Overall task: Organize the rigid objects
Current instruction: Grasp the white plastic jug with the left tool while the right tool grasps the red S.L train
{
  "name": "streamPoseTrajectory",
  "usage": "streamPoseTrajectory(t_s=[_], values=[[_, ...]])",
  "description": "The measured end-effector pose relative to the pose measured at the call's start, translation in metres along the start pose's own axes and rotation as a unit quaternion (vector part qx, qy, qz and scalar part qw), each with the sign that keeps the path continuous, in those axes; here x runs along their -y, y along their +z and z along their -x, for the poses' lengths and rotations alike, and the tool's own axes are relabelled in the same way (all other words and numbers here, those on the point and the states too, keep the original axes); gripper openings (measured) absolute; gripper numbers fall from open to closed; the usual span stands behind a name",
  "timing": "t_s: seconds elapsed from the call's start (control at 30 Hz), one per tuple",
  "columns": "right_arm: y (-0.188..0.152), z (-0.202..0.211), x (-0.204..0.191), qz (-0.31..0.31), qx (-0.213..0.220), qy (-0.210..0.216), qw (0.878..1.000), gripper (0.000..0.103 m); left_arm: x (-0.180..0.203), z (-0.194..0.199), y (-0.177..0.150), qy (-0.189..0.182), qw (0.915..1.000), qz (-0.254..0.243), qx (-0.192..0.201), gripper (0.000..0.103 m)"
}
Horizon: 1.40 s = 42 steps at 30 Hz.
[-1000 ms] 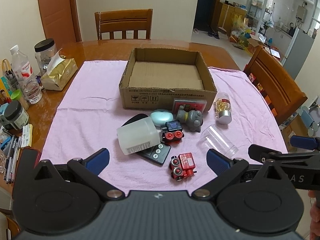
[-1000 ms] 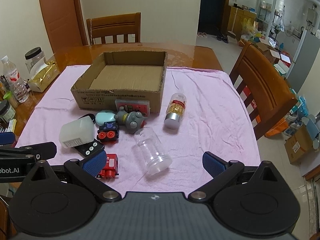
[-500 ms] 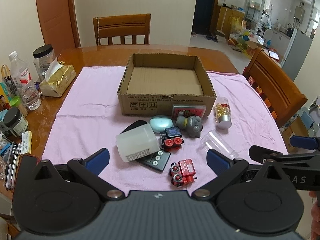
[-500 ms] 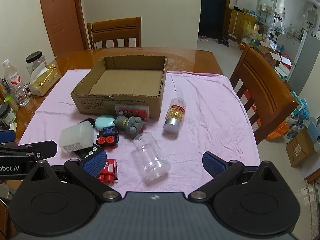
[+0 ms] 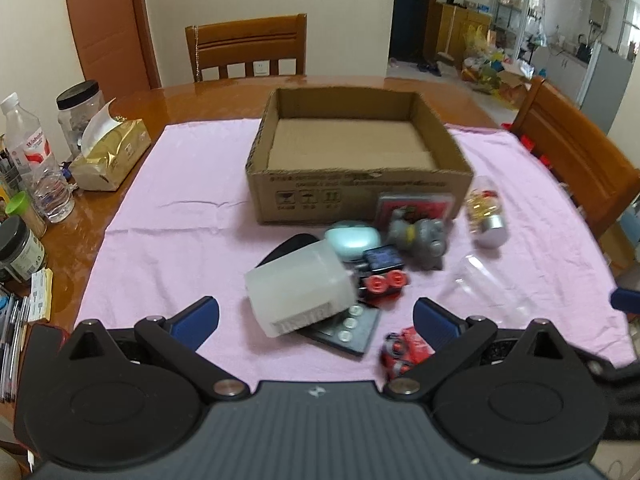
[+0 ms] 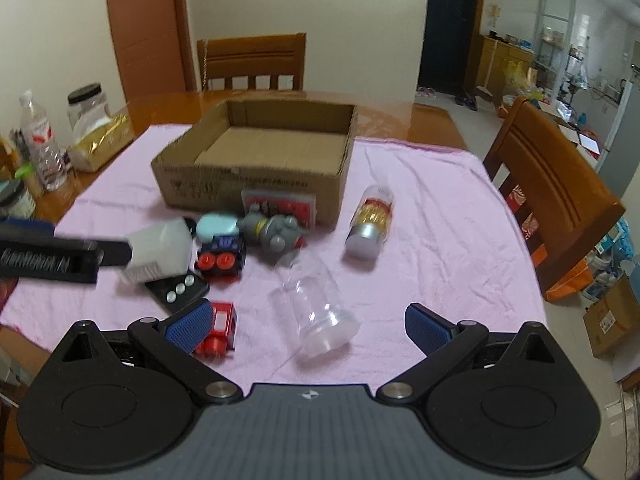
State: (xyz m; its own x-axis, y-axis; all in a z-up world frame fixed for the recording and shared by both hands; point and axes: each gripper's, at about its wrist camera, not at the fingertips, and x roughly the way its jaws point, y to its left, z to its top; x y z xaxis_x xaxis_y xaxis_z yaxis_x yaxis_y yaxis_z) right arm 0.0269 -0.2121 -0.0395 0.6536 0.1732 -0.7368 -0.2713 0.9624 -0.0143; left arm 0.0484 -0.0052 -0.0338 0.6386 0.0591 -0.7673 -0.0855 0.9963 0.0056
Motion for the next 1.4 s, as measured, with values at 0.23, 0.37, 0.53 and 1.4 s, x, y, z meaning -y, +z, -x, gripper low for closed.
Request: streamPoseTrajectory(t_s=[0.23, 0.37, 0.53, 1.4], values=[[-0.019, -0.021, -0.008, 0.001, -0.032, 0.012, 0.999, 0.103, -0.013, -0.045, 0.013, 0.01, 0.9997, -0.015, -0.016, 0.102], [-0.019, -0.028, -0.01, -0.011, -0.046, 0.006, 0.999, 0.103, -0.017, -0.072, 0.025, -0.001, 0.9997, -0.013, -0.018, 0.102], [-0.014, -0.037, -0.014, -0.025, -0.06, -0.006, 0.998, 0.103, -0.014, -0.105, 0.033, 0.002, 0.9991, -0.021, -0.037, 0.102], [-0.02, -0.098, -0.074, 0.064, -0.113, 0.055, 0.99, 0.103, -0.078, -0.106, -0.021, -0.015, 0.9953, -0.036, -0.089, 0.102]])
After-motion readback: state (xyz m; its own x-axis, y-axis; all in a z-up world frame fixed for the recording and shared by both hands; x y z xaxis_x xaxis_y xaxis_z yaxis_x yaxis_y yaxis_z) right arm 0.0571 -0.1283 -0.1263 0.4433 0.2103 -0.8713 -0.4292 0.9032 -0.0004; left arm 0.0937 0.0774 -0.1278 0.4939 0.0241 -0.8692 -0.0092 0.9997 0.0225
